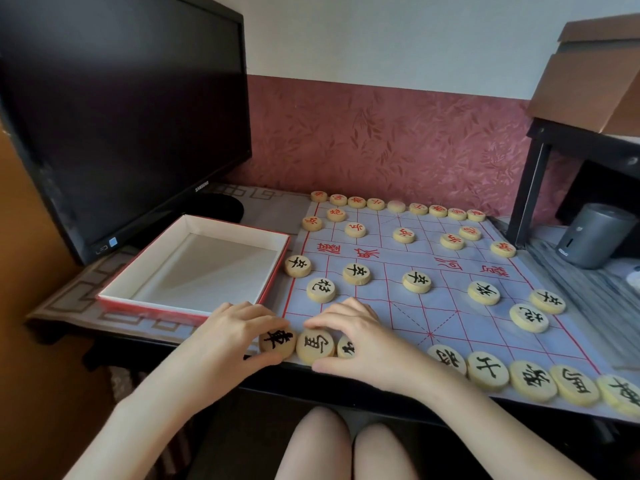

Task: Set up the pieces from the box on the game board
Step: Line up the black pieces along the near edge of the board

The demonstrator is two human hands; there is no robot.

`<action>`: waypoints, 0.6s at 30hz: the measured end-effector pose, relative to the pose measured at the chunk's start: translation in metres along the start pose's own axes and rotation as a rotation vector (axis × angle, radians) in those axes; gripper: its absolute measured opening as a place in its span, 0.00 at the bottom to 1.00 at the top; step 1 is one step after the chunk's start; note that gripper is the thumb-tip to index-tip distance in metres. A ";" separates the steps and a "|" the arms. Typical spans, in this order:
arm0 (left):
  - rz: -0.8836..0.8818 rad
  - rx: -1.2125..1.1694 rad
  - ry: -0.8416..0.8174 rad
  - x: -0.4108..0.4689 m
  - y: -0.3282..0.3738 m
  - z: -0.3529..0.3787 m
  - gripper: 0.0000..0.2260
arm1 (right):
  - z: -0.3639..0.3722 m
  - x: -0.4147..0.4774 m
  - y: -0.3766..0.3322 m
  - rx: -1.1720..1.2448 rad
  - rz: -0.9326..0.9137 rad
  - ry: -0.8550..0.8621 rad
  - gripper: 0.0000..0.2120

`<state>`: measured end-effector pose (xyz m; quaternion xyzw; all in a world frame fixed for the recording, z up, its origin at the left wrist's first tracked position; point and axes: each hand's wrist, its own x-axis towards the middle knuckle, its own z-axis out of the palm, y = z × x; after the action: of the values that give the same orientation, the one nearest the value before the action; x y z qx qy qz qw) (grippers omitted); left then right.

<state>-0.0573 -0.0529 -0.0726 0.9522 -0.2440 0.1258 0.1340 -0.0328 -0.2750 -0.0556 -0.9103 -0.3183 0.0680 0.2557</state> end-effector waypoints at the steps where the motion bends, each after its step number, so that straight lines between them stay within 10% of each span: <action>1: -0.002 0.038 0.014 0.001 0.001 0.001 0.18 | 0.003 0.001 0.000 -0.023 0.001 0.021 0.26; 18: 0.035 0.115 0.079 -0.003 -0.003 0.011 0.23 | 0.007 -0.004 0.000 -0.046 -0.010 0.080 0.24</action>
<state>-0.0565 -0.0526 -0.0842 0.9482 -0.2475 0.1792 0.0865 -0.0375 -0.2747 -0.0616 -0.9164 -0.3137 0.0229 0.2476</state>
